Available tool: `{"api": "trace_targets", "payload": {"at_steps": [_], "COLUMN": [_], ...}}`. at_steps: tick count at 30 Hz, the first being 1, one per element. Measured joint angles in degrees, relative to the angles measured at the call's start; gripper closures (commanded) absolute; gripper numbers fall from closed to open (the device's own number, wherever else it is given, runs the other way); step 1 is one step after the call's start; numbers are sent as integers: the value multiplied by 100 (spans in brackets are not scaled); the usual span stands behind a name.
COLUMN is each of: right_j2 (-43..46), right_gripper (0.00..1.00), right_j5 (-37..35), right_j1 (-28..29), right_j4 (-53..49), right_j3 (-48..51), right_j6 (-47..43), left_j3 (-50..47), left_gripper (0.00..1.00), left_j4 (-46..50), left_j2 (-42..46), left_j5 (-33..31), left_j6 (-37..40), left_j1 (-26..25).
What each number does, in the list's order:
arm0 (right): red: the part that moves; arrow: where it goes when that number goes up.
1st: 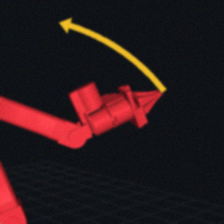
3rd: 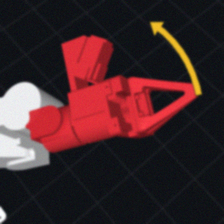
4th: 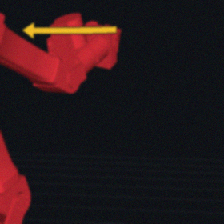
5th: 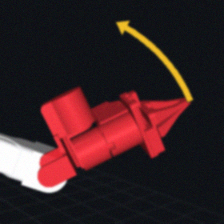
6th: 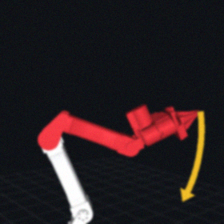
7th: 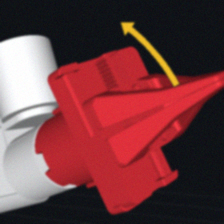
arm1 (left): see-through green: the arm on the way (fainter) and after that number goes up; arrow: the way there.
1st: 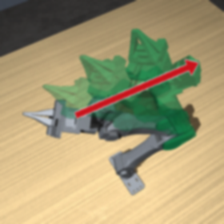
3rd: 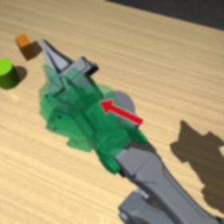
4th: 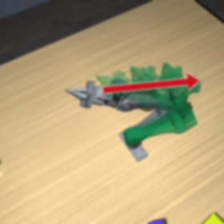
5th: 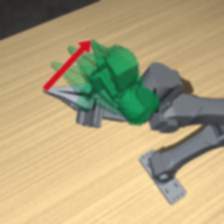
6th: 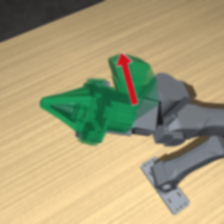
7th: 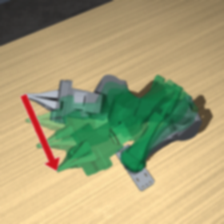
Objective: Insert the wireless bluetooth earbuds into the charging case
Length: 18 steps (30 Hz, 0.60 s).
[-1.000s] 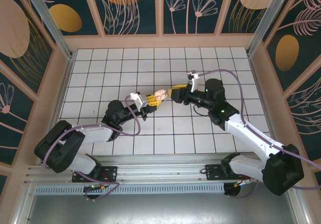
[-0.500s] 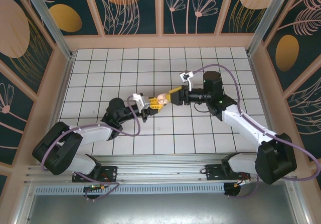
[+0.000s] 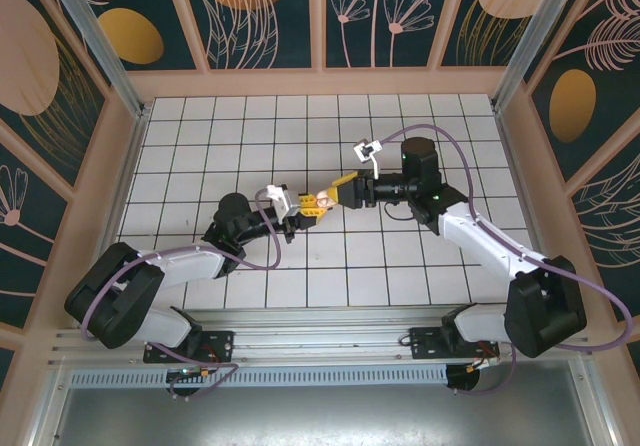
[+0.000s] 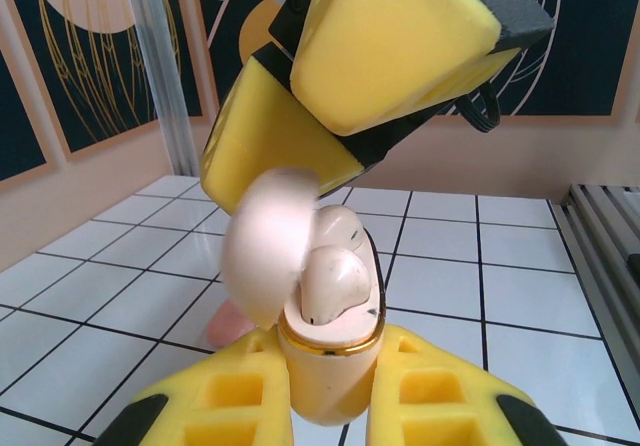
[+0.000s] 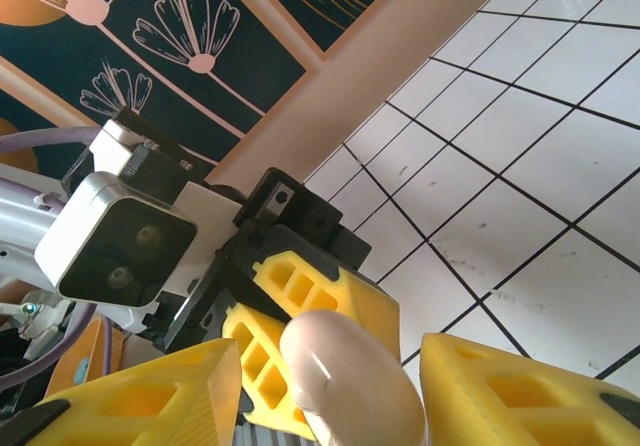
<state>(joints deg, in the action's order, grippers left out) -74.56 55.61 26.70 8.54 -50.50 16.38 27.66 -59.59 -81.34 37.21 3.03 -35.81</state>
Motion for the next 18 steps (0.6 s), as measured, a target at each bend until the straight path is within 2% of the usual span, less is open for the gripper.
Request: {"api": "trace_targets", "payload": {"at_steps": [11,14,18], "right_j2": [343,562,815], "right_gripper": [54,54,54], "right_j5": [-81,-525,-1515], "right_j1": [-39,-234,-739], "right_j4": [0,-42,-273], "right_j3": [79,205,428], "right_j6": [2,111,494], "left_j3": [131,358,918], "left_gripper": [88,89,90], "left_j4": [374,715,1519], "left_j2": [0,-7,-186], "left_j5": [-173,-369,-787], "left_j6": [-9,-162,-750], "left_j1": [-22,-22,-22]}}
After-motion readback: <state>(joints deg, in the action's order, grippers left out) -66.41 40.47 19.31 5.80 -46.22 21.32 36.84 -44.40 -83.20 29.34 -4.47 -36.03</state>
